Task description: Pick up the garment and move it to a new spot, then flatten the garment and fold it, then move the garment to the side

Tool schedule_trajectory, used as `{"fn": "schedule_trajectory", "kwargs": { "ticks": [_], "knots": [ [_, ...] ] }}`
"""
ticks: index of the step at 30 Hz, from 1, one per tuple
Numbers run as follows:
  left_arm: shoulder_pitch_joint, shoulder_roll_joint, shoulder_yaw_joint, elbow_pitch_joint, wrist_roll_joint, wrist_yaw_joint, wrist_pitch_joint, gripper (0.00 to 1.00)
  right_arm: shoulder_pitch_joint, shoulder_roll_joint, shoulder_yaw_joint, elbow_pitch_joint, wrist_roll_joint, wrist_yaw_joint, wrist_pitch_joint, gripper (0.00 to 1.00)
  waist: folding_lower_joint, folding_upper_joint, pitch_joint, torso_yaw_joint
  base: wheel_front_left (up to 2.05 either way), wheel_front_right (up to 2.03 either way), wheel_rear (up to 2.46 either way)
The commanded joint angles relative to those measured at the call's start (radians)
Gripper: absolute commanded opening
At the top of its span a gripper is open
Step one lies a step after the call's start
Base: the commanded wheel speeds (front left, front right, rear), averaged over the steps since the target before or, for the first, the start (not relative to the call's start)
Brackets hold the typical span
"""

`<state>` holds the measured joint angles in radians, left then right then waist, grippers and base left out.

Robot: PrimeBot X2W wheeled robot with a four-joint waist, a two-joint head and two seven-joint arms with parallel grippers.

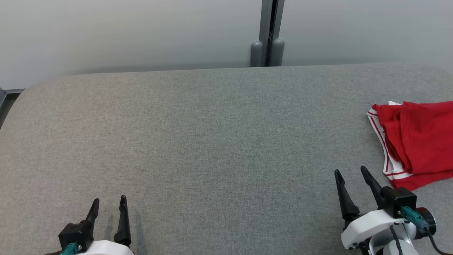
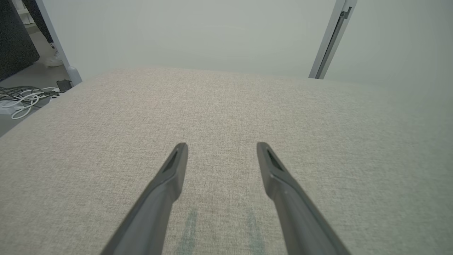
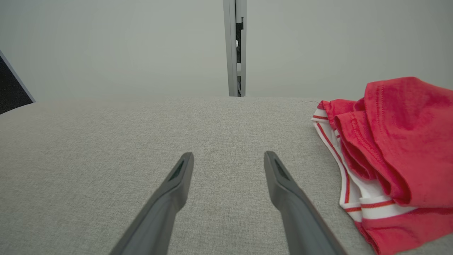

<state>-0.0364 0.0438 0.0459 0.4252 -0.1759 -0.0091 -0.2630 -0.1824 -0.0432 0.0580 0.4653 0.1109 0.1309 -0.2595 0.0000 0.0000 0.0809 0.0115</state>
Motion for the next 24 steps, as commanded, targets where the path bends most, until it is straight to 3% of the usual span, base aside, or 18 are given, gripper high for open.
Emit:
{"fn": "schedule_trajectory", "kwargs": {
  "ticks": [1,7,8,11,24],
  "knots": [
    [-0.007,0.005,0.001,-0.012,0.000,0.000,0.000,1.00,-0.012,-0.005,-0.001,-0.013,0.000,0.000,-0.002,1.00,0.0000,0.0000,-0.001,0.000,0.00,0.00,0.00],
    [-0.002,0.005,-0.002,-0.013,-0.004,-0.001,0.000,1.00,-0.009,-0.006,-0.002,-0.013,0.001,0.000,-0.003,1.00,0.0000,0.0000,-0.005,-0.001,0.00,0.00,0.00],
    [0.010,-0.001,-0.002,0.003,-0.001,0.000,0.000,0.00,0.008,0.002,0.000,0.003,0.001,0.000,0.001,0.00,0.0000,0.0000,-0.005,-0.001,0.00,0.00,0.00],
    [0.011,-0.009,0.004,0.033,-0.017,-0.001,0.013,0.00,0.020,0.008,-0.004,0.029,0.018,0.000,0.012,0.00,0.0000,0.0000,-0.006,-0.002,0.00,0.00,0.00],
    [-0.005,-0.006,0.015,-0.005,-0.266,-0.023,0.077,0.00,0.030,0.005,-0.034,-0.017,0.279,0.000,0.076,0.00,0.0000,0.0000,-0.013,-0.003,0.00,0.00,0.00]
  ]
}}
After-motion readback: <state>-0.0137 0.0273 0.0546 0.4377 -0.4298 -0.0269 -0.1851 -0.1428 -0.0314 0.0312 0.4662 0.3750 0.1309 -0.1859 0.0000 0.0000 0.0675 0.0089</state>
